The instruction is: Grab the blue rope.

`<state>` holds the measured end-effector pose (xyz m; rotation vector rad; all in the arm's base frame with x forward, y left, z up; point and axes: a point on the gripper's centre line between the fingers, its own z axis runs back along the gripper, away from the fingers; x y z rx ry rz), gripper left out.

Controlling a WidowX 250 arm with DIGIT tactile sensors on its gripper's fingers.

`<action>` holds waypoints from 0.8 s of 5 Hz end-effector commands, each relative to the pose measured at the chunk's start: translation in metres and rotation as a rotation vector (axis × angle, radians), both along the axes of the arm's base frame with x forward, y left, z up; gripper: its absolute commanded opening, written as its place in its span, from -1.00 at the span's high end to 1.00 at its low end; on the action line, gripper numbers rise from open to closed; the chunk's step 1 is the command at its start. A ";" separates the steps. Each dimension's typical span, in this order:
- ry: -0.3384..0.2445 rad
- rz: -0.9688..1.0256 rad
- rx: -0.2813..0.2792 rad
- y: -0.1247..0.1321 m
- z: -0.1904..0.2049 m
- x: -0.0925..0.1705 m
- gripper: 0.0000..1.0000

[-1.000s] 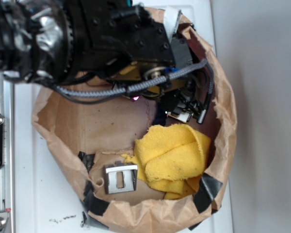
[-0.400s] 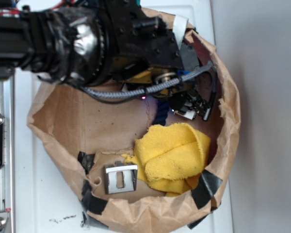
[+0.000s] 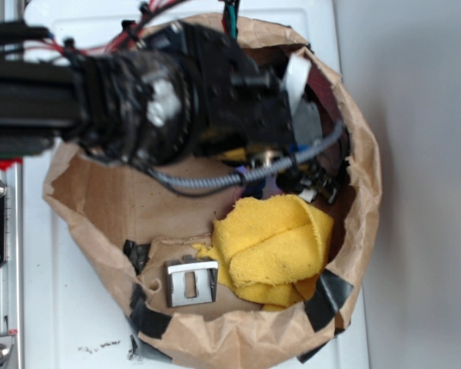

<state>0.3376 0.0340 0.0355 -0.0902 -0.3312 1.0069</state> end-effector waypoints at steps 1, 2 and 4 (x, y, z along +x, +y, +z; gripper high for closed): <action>-0.010 -0.005 -0.005 -0.004 0.001 0.002 1.00; -0.034 -0.003 0.002 -0.002 0.005 0.000 1.00; -0.012 -0.011 -0.009 0.009 0.011 -0.004 1.00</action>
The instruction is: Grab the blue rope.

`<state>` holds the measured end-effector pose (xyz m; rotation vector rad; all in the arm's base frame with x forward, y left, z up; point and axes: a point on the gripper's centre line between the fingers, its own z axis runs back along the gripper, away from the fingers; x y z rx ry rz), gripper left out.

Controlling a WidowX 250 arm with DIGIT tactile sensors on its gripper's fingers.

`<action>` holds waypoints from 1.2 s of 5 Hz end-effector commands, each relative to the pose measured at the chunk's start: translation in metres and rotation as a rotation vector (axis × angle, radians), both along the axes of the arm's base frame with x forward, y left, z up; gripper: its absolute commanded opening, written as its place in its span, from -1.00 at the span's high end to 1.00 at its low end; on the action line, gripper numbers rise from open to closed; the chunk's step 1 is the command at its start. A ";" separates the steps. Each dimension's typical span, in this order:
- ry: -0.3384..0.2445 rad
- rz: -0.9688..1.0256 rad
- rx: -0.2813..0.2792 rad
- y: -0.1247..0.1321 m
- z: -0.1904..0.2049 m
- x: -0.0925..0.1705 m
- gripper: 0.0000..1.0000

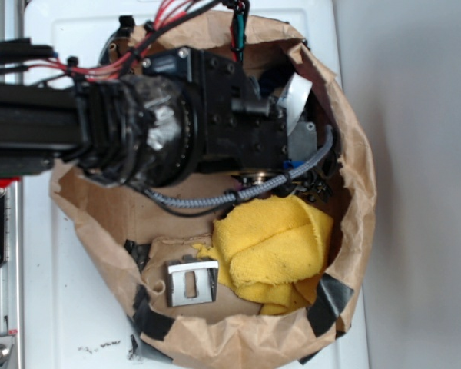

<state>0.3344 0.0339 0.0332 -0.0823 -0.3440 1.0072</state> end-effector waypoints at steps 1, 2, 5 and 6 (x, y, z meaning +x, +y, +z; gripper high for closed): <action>-0.001 -0.024 -0.052 0.022 0.035 -0.007 1.00; -0.006 -0.022 -0.112 0.030 0.059 -0.016 1.00; 0.060 -0.223 -0.135 0.034 0.136 -0.050 1.00; 0.080 -0.290 -0.104 0.018 0.144 -0.056 1.00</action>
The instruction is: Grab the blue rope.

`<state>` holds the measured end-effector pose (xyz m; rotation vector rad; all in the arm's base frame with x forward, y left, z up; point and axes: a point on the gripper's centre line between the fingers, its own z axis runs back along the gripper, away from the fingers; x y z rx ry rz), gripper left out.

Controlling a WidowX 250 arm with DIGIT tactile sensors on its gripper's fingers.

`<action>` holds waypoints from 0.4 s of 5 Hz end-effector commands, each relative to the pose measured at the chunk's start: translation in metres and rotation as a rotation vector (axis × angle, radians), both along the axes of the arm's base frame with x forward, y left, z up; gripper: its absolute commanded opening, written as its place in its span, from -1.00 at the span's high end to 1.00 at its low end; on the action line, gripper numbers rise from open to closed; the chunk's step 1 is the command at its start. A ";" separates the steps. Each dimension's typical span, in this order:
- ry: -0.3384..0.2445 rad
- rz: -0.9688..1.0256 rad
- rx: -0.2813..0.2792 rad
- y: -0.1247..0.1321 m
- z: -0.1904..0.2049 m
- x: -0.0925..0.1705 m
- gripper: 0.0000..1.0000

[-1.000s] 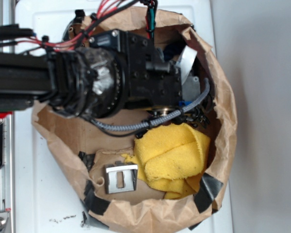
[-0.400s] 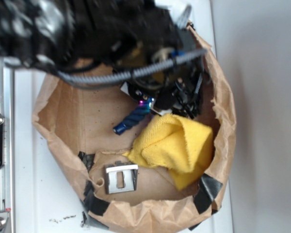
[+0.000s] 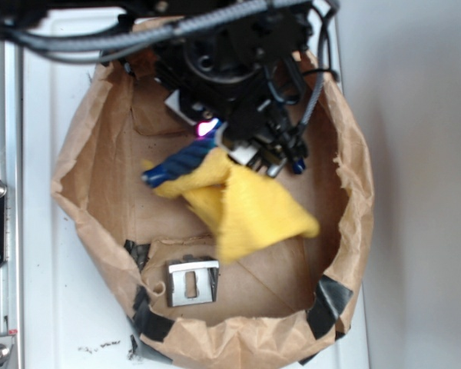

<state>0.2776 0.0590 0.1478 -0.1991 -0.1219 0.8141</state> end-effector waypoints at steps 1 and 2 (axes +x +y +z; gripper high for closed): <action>-0.065 -0.165 0.142 -0.032 0.032 -0.005 1.00; -0.090 -0.171 0.193 -0.038 0.029 -0.006 1.00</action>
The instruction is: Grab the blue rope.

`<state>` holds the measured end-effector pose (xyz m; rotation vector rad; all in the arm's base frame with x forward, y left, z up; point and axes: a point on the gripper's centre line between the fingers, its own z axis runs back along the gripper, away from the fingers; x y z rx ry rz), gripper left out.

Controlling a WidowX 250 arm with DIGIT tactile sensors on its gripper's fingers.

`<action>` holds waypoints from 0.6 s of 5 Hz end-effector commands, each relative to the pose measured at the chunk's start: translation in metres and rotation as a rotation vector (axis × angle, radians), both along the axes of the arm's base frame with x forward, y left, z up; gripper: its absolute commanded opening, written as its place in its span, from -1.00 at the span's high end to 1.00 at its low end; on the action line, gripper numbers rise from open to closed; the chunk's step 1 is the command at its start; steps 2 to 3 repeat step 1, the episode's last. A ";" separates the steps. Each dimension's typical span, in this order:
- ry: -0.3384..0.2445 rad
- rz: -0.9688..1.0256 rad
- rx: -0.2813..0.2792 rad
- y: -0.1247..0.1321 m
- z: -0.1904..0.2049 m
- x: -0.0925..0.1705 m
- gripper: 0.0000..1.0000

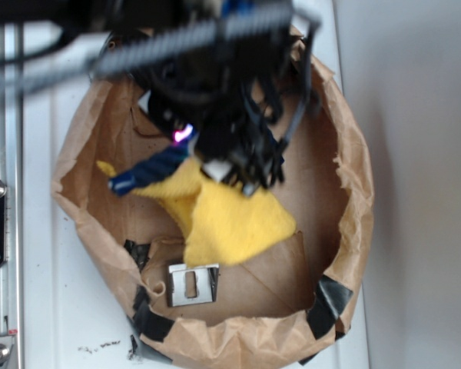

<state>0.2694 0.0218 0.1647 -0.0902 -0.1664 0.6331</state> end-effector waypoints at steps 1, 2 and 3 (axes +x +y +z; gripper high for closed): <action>-0.103 -0.019 0.206 -0.008 0.004 0.003 0.53; -0.103 -0.019 0.206 -0.008 0.004 0.003 0.53; -0.103 -0.019 0.206 -0.008 0.004 0.003 0.53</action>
